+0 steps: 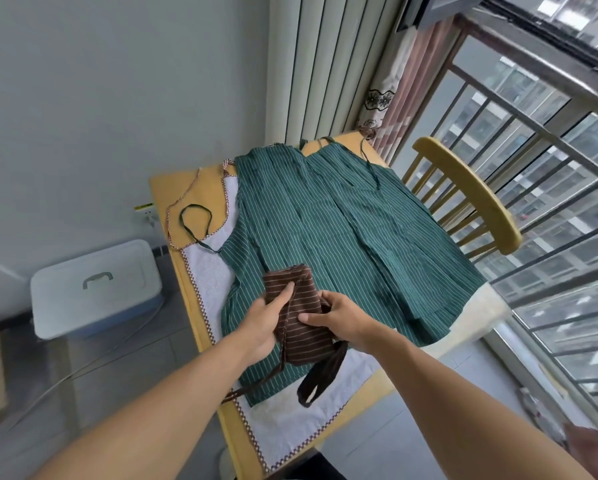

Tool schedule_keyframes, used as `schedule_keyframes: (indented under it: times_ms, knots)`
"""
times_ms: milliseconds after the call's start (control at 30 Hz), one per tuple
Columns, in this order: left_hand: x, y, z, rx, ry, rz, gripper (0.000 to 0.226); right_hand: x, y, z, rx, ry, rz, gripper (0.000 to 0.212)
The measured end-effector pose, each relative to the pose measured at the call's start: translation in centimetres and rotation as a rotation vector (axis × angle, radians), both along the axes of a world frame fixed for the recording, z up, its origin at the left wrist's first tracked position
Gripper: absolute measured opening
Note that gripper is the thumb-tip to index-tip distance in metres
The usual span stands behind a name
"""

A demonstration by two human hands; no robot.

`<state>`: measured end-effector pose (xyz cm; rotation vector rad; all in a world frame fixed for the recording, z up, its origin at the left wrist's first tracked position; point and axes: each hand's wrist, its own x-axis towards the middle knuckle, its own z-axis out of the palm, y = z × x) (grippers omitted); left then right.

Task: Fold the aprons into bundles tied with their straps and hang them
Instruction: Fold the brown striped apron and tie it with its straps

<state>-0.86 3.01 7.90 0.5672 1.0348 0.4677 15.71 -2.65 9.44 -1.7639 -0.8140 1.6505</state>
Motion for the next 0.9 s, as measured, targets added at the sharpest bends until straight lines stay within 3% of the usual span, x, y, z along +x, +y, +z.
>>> schedule_keyframes:
  times_ms: [100, 300, 433, 500, 633, 767, 900]
  knots:
    - [1.3, -0.7, -0.6, 0.013, 0.039, 0.008, 0.034, 0.7, 0.1, -0.7, -0.009, -0.038, 0.026, 0.04]
    - [2.7, -0.5, -1.2, -0.009, 0.064, 0.12, 0.045, 3.2, 1.1, -0.8, 0.047, -0.403, 0.267, 0.063]
    - [2.9, -0.3, -0.9, 0.004, -0.013, 0.167, 0.043, 4.3, 1.1, -0.9, 0.271, -0.449, 0.289, 0.036]
    - [3.0, -0.4, -0.5, 0.006, -0.027, 0.179, 0.043, 4.7, 1.1, -0.7, 0.301, -0.385, 0.248, 0.035]
    - [2.9, -0.7, 0.3, -0.014, -0.018, 0.137, 0.046, 5.5, 1.6, -0.9, 0.139, -0.084, 0.201, 0.046]
    - [2.6, -1.1, 1.2, 0.018, 0.014, 0.102, 0.05, 5.4, 1.7, -0.1, -0.011, -0.014, 0.31, 0.058]
    - [2.1, -1.0, 1.8, 0.045, 0.025, 0.023, 0.044, 5.0, 1.5, 0.6, -0.066, 0.143, 0.287, 0.049]
